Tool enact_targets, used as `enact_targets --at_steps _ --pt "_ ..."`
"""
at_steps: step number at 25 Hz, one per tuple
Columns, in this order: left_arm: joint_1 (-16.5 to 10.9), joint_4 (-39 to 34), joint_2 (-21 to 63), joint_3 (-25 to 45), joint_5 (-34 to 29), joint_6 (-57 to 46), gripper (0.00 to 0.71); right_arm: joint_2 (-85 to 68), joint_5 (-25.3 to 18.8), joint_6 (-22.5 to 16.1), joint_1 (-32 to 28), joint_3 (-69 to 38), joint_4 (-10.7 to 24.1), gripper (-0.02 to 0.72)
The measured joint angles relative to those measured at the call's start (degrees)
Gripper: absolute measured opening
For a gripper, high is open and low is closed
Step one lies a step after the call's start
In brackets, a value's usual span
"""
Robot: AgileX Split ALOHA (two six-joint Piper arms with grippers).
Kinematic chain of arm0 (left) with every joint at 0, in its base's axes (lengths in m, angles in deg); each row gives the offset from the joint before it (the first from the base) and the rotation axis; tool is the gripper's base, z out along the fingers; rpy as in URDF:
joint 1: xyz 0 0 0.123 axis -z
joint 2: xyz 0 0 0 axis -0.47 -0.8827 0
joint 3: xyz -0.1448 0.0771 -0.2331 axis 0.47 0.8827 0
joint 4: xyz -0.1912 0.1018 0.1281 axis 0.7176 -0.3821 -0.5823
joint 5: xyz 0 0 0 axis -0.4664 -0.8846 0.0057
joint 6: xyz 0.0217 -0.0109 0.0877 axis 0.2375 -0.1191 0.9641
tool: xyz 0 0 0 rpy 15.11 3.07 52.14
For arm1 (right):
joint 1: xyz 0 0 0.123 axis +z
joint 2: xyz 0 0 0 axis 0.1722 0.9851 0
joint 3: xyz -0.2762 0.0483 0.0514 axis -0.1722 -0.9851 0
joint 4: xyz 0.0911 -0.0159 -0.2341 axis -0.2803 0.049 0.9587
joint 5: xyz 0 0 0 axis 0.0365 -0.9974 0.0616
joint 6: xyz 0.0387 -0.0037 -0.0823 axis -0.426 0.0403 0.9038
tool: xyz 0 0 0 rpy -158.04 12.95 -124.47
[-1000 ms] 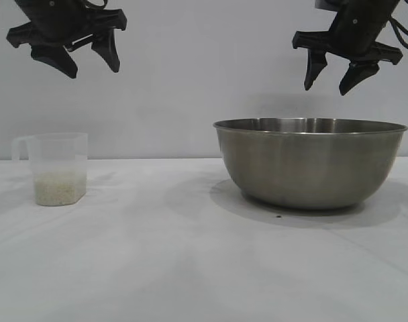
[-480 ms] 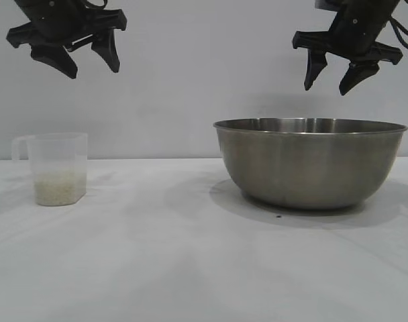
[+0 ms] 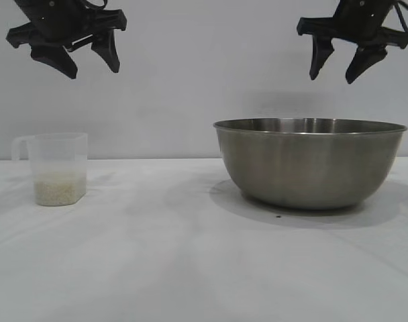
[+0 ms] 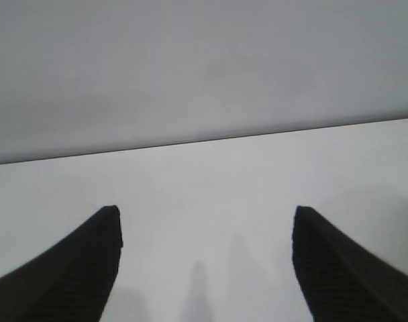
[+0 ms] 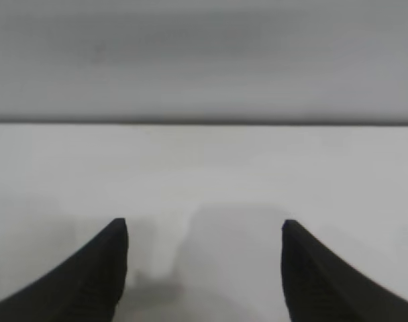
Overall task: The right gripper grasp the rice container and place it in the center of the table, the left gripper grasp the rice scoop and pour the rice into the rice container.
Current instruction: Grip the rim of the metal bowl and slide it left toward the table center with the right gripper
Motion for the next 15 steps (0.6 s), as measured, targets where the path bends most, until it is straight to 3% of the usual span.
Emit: enact_targets --at_steps 10,15 --pt "0.0 0.0 0.0 0.0 0.0 0.0 0.472 -4.09 -20.8 0.0 0.0 0.34 2.48 0.418" --pt "0.0 0.0 0.0 0.0 0.0 0.0 0.472 -3.23 -26.86 0.0 0.0 0.34 1.99 0.418"
